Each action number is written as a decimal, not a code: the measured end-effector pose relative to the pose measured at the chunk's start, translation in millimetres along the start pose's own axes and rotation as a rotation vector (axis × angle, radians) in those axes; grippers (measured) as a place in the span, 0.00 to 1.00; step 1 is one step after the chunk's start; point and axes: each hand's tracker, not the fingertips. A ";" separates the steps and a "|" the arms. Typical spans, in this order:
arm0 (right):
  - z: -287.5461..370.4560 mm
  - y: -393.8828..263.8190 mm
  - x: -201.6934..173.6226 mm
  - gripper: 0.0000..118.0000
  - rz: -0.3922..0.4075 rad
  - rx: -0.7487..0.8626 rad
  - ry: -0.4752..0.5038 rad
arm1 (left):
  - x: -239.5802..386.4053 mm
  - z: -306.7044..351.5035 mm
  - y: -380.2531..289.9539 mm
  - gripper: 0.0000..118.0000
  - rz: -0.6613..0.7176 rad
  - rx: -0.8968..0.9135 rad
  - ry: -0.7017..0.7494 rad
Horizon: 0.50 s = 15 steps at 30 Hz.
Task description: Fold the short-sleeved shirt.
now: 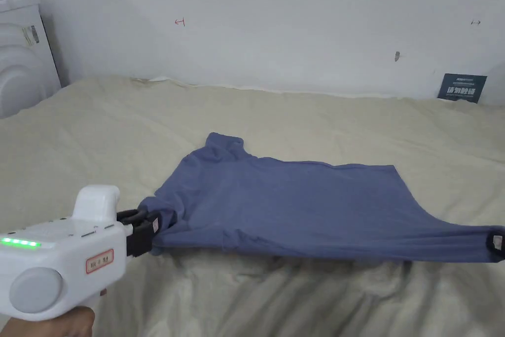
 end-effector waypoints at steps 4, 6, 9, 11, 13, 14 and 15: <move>7.1 -27.0 0.7 0.03 0.023 -0.038 -0.023 | -2.3 -0.1 -36.4 0.04 0.005 -0.091 0.018; 6.7 -42.4 2.4 0.03 0.028 -0.072 -0.047 | -3.4 -4.3 -53.5 0.04 -0.002 -0.116 0.043; 2.5 -63.0 6.3 0.03 0.065 -0.135 -0.073 | -4.4 -12.8 -75.7 0.04 0.023 -0.189 0.057; -0.3 -72.7 9.8 0.03 0.076 -0.161 -0.084 | -2.2 -18.1 -87.3 0.04 0.014 -0.223 0.066; -3.4 -80.1 10.6 0.03 0.086 -0.187 -0.103 | 2.0 -20.9 -96.3 0.04 0.018 -0.248 0.073; -4.9 -83.1 10.4 0.03 0.092 -0.194 -0.107 | 2.3 -23.4 -99.9 0.04 0.018 -0.266 0.077; -5.8 -85.8 11.6 0.03 0.101 -0.207 -0.108 | 2.1 -26.2 -103.1 0.04 0.015 -0.276 0.088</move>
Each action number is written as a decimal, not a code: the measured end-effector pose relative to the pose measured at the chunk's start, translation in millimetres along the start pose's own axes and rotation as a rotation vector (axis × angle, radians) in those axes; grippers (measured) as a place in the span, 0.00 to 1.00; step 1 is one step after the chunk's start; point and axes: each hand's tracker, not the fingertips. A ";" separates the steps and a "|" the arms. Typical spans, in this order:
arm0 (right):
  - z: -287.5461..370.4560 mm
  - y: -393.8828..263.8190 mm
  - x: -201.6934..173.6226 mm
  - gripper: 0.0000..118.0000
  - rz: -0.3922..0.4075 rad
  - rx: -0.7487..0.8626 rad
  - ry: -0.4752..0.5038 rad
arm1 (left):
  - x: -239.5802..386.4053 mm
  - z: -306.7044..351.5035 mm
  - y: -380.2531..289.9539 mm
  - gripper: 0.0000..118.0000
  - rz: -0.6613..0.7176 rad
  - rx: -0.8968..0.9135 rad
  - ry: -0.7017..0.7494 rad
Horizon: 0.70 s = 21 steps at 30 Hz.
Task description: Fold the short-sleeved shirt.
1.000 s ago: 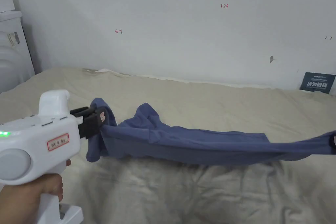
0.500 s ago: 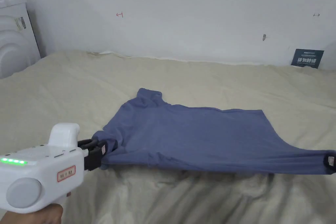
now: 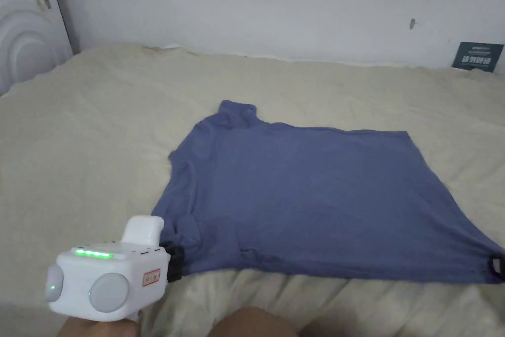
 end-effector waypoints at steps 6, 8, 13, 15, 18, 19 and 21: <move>-8.6 -3.5 1.2 0.76 0.043 -0.068 -0.061 | -11.1 -8.2 -16.3 0.56 -0.006 -0.013 0.057; -7.5 -4.6 8.9 0.89 0.021 -0.079 -0.055 | -18.9 -5.8 -22.8 0.64 -0.017 -0.011 0.078; 31.8 -5.9 15.9 0.90 -0.011 0.007 -0.045 | -41.4 37.1 -43.5 0.64 0.003 0.056 0.120; 53.4 -15.3 10.9 0.94 0.010 0.047 -0.024 | -44.0 54.5 -54.8 0.64 -0.040 0.112 0.171; 79.4 -36.5 -3.1 0.94 0.100 0.073 -0.028 | -40.9 74.5 -63.9 0.62 -0.112 0.196 0.202; 85.0 -43.6 -6.5 0.93 0.101 0.073 -0.052 | -38.0 78.3 -66.1 0.62 -0.141 0.199 0.221; 97.7 -56.6 -14.6 0.78 0.078 0.102 -0.049 | -32.7 84.0 -68.3 0.40 -0.194 0.228 0.284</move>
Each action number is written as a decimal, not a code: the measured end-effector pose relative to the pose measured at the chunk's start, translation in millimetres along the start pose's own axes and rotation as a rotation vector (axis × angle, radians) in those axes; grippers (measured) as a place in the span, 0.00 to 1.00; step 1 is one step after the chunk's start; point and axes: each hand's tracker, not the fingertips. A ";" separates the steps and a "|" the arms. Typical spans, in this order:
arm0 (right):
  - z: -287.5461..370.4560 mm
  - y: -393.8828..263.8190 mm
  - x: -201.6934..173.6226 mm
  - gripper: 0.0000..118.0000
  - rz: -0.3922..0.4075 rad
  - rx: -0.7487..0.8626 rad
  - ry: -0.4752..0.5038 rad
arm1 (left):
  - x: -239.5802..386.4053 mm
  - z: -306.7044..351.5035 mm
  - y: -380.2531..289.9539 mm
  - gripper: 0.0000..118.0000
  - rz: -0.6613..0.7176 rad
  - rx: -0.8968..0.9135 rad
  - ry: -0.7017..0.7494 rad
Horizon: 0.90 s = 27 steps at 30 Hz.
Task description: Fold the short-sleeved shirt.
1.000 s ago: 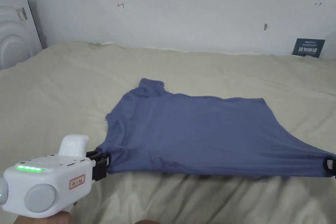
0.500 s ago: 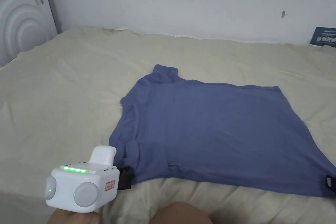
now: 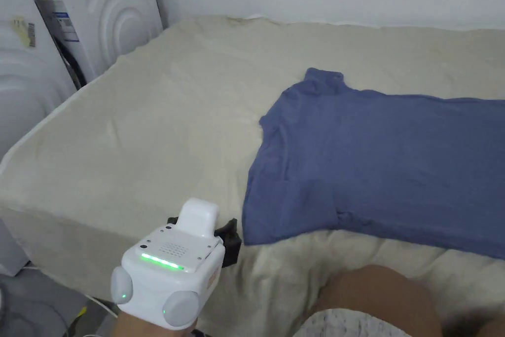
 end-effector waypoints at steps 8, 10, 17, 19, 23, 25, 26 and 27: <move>2.7 -10.2 -7.2 0.00 -0.115 0.061 -0.050 | 7.3 -3.9 11.7 0.00 0.028 0.001 -0.032; -6.1 -2.7 -8.9 0.00 -0.108 0.059 -0.052 | 8.2 -13.7 16.7 0.00 0.043 -0.010 -0.041; -61.2 12.5 22.6 0.38 -0.079 0.036 -0.018 | 20.6 -33.8 39.4 0.00 0.061 -0.039 -0.036; -77.1 15.0 22.6 0.78 -0.059 0.001 -0.016 | 20.2 -40.2 44.1 0.00 0.070 -0.056 -0.040; -102.4 14.5 24.8 0.74 -0.017 -0.058 -0.017 | 19.3 -51.5 50.9 0.00 0.072 -0.081 -0.033; -114.7 11.9 29.1 0.68 0.008 -0.094 -0.031 | 15.9 -58.1 53.4 0.00 0.082 -0.095 -0.040; -119.1 9.7 32.7 0.67 -0.001 -0.091 -0.023 | 16.6 -59.7 54.5 0.00 0.077 -0.097 -0.036; -121.9 7.9 28.2 0.66 -0.001 -0.104 -0.016 | 16.8 -61.2 55.6 0.00 0.072 -0.098 -0.033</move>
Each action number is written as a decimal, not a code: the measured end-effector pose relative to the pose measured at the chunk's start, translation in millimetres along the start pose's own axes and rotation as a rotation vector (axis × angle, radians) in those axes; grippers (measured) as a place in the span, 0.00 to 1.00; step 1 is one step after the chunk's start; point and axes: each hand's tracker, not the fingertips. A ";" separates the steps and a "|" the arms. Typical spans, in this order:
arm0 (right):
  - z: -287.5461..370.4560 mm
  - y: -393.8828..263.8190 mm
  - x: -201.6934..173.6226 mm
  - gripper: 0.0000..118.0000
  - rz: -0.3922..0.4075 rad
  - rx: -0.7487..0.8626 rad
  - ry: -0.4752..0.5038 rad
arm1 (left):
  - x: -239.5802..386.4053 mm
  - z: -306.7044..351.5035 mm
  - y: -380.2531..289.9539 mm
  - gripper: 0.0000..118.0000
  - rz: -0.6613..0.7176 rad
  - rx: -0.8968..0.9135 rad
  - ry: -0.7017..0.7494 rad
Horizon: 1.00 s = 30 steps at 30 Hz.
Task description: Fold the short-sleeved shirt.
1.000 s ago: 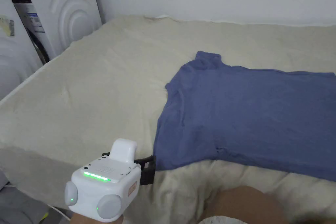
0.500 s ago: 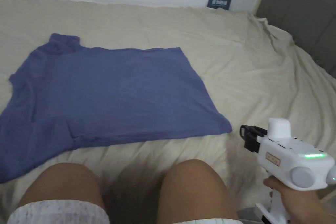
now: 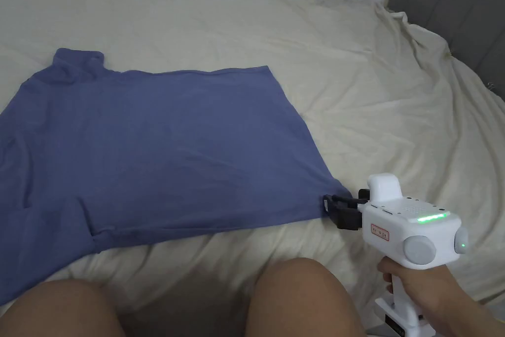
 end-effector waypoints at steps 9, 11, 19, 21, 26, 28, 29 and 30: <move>-4.2 -3.4 -6.9 0.38 0.038 -0.006 -0.014 | -4.5 -17.3 4.9 0.00 0.006 -0.043 -0.002; -2.9 -1.5 -11.9 0.05 0.096 0.022 -0.027 | -4.5 -20.3 4.8 0.00 -0.004 -0.055 -0.013; 9.9 18.5 -26.2 0.04 0.115 0.053 -0.003 | -13.8 -26.4 -1.7 0.00 -0.008 -0.080 -0.028; 18.4 29.1 -38.0 0.04 0.137 0.069 -0.010 | -22.1 -33.7 -6.7 0.00 -0.012 -0.086 -0.031; 26.7 49.5 -54.6 0.04 0.149 0.088 0.011 | -30.3 -41.1 -12.9 0.27 0.001 -0.073 -0.063; 23.6 52.3 -56.4 0.04 0.155 0.089 0.009 | -33.1 -48.5 -13.9 0.46 0.063 -0.086 -0.131; 23.2 53.7 -58.2 0.04 0.155 0.085 0.011 | -30.8 -51.3 -14.9 0.47 0.080 -0.106 -0.164; 23.9 54.3 -60.9 0.04 0.154 0.087 0.011 | -29.9 -55.7 -15.8 0.47 0.095 -0.119 -0.192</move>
